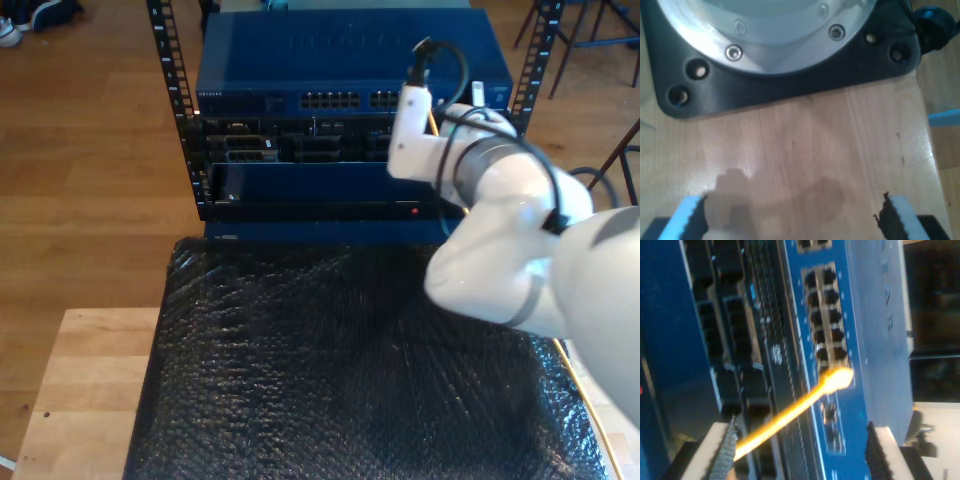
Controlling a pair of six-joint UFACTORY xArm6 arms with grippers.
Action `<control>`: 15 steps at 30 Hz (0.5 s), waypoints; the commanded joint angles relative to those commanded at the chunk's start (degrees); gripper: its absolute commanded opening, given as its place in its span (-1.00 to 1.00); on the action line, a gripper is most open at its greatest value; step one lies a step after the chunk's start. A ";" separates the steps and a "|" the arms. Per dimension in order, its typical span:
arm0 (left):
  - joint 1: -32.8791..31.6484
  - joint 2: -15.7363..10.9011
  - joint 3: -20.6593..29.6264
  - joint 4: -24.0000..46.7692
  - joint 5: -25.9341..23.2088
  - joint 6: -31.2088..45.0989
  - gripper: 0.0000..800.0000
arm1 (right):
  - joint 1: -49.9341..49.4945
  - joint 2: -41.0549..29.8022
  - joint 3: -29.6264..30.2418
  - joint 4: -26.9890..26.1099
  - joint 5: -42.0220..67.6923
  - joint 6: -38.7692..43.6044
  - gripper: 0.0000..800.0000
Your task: Grab the cable and plug it in
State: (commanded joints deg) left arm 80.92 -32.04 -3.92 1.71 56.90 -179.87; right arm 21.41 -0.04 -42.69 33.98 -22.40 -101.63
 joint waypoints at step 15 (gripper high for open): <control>0.00 0.00 0.00 0.00 0.00 0.00 1.00 | -15.12 -12.22 0.00 -13.71 29.19 -0.35 0.99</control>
State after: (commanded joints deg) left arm 80.92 -32.04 -3.92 1.71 56.90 -179.87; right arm 6.29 -12.26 -42.69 20.26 6.79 -101.98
